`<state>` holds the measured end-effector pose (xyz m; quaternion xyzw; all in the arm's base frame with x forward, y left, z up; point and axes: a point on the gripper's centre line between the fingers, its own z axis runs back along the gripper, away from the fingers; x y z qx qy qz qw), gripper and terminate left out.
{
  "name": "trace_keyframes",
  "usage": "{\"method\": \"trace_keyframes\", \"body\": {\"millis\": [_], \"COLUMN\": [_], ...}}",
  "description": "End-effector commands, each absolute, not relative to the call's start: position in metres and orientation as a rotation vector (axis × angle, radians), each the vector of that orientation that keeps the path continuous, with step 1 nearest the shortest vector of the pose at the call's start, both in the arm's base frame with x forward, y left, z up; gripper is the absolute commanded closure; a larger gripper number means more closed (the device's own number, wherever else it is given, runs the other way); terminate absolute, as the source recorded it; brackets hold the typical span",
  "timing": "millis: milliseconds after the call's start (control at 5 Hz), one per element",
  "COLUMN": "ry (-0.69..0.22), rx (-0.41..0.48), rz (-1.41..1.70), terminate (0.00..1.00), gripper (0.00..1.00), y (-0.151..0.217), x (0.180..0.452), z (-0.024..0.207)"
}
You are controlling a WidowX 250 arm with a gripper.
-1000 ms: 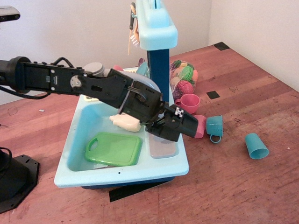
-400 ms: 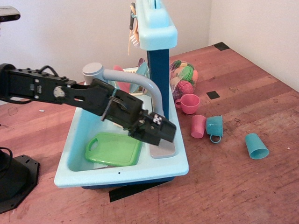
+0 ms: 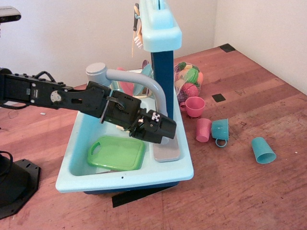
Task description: Turn lever vertical to front
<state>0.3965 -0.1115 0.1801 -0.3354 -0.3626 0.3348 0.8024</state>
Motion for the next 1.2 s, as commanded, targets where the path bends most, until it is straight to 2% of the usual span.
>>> {"method": "trace_keyframes", "body": {"millis": [0,400,800,1000], "ry": [-0.813,-0.768,-0.715,-0.697], "rx": [-0.695,-0.684,-0.674,-0.661], "rz": [0.784,0.79,0.802,0.803], "terminate": [0.0,0.0,0.0,0.0], "gripper": [0.0,0.0,0.0,0.0], "y": [-0.075,-0.074,-0.073,-0.072], "x": [0.403,0.369,0.306,0.273], "z": [0.175,0.176,0.174,0.182]}}
